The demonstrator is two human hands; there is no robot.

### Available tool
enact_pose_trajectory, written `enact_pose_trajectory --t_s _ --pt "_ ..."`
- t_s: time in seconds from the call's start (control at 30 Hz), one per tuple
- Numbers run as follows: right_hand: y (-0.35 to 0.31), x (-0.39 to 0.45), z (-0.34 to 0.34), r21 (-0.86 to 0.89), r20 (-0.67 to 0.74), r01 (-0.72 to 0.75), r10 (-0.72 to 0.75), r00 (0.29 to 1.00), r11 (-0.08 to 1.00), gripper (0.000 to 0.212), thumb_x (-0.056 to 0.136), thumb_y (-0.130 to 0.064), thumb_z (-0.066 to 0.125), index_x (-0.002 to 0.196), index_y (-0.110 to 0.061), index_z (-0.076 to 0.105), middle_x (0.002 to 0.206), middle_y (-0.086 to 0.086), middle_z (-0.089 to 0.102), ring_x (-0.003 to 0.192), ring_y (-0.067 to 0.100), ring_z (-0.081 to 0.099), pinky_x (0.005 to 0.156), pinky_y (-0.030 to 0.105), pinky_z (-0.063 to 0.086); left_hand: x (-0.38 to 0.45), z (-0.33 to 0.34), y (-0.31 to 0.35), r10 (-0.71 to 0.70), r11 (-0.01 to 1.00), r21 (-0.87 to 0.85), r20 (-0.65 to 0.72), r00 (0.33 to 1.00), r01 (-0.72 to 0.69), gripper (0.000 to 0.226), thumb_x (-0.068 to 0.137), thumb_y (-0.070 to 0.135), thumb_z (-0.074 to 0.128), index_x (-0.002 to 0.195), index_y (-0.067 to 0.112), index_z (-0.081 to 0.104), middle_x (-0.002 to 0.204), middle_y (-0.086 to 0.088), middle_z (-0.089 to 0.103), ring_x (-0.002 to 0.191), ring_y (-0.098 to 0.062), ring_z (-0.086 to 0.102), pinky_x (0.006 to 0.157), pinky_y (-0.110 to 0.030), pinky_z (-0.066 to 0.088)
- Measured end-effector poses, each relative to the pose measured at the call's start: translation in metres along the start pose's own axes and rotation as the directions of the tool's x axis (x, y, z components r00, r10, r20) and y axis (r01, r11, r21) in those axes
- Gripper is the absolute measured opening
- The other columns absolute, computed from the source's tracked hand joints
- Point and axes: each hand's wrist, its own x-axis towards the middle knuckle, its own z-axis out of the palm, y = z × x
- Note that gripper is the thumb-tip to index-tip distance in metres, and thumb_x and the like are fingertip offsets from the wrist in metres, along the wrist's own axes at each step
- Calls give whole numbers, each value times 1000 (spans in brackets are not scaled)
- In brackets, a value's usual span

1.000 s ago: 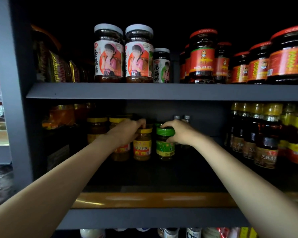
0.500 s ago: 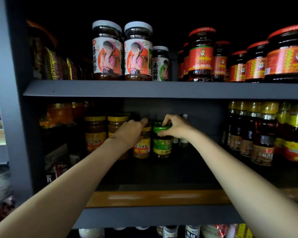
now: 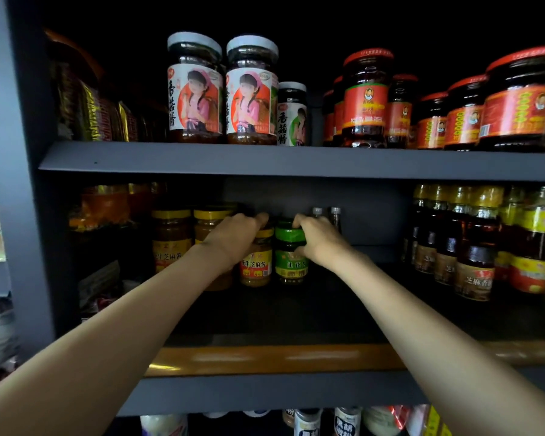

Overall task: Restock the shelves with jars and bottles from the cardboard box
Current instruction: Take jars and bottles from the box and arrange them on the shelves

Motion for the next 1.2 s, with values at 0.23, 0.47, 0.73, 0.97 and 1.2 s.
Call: enact_pose_trajectory --t_s 0.23,0.47,0.73,0.97,1.2 --pt "-10 6 11 -118 -85 34 -45 995 992 39 82 -7 70 117 -9 54 121 11 57 109 29 58 89 41 51 0 5 -1 -15 995 101 6 1000 14 56 93 9 51 142 17 25 113 -15 61 101 -28 63 75 -32 52" --pt "-13 -6 1 -62 -65 6 -10 998 998 45 86 1 60 128 -13 50 129 9 53 116 26 53 88 31 46 -16 3 5 -96 994 44 -8 995 96 51 95 14 48 141 14 27 120 -14 59 108 -30 59 81 -37 50" --pt "-125 -103 24 399 -601 644 -344 722 653 13 82 -6 53 82 -8 65 70 0 67 64 14 63 61 30 51 -158 -37 -7 -125 954 -284 -674 729 -99 26 77 4 47 101 1 58 94 -12 60 89 -24 52 79 -33 41" --pt "-342 -203 109 683 -516 727 -662 544 65 16 84 -9 49 91 -4 64 71 -6 62 57 9 56 57 22 44 -397 -86 -114 -349 930 -210 -761 548 300 23 78 4 44 99 12 48 95 0 49 86 -17 49 78 -25 39" --pt "-588 -326 245 792 73 597 -990 118 130 3 85 -14 62 86 -17 62 78 2 65 80 20 60 77 36 48 -696 -80 -209 -800 479 -152 -480 359 864 29 77 15 37 104 18 47 95 -12 58 81 -31 58 74 -39 46"
